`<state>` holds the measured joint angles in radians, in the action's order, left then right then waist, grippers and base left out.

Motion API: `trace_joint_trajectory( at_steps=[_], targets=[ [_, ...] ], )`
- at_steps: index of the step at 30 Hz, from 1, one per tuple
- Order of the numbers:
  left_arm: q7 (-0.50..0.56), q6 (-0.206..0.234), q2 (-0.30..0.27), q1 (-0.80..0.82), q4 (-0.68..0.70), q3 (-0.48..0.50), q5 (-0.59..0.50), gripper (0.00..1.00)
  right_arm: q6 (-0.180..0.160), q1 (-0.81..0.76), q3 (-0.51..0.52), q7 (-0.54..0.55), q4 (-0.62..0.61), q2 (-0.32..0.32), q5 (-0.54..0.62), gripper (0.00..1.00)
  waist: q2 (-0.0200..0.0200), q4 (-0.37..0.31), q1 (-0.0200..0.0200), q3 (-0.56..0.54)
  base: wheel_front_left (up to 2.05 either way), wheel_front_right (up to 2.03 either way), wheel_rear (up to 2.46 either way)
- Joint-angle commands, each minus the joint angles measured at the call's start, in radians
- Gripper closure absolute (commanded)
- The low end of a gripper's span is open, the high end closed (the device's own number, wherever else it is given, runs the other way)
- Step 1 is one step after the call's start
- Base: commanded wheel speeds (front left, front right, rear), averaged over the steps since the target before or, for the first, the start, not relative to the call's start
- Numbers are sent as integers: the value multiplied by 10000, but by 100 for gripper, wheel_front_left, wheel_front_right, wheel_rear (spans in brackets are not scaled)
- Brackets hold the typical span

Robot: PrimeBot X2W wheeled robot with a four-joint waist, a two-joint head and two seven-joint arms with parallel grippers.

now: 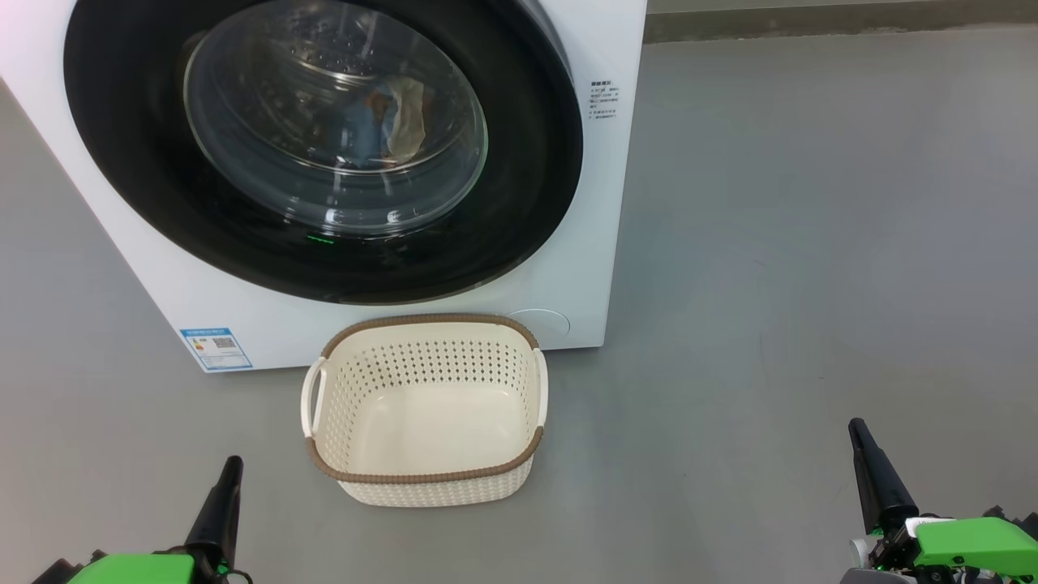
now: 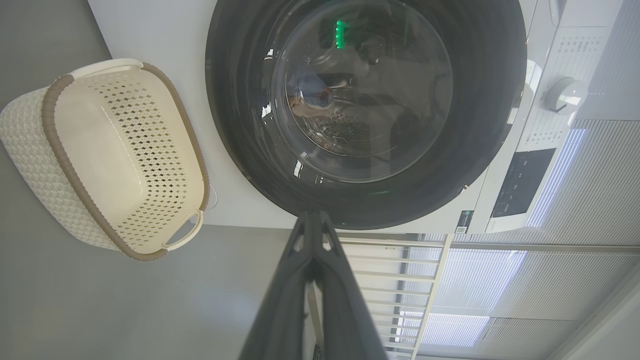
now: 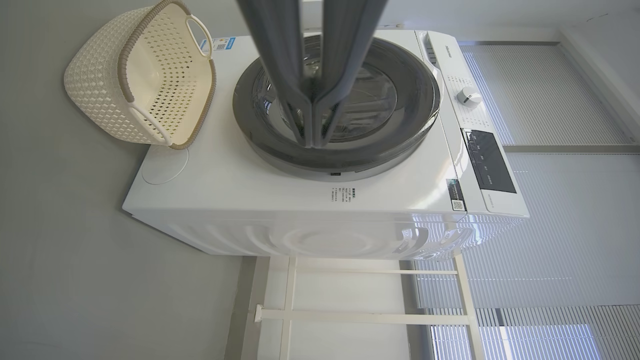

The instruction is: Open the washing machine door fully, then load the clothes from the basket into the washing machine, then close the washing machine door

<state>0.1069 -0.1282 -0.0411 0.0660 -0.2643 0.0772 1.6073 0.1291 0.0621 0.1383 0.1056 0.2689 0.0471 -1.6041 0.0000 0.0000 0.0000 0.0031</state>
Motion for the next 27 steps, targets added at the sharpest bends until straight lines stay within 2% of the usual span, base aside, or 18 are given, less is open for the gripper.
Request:
trace_joint_trajectory(
  at_steps=[1,27],
  targets=[
    [50,-25,-110,419,192,350,25,100,16,458,-244,77,-242,39,-44,100,0,0,0,0,0,0,0],
    [58,-25,-103,420,192,360,17,100,16,459,-240,80,-242,36,-41,100,0,0,0,0,0,0,0]
  ],
)
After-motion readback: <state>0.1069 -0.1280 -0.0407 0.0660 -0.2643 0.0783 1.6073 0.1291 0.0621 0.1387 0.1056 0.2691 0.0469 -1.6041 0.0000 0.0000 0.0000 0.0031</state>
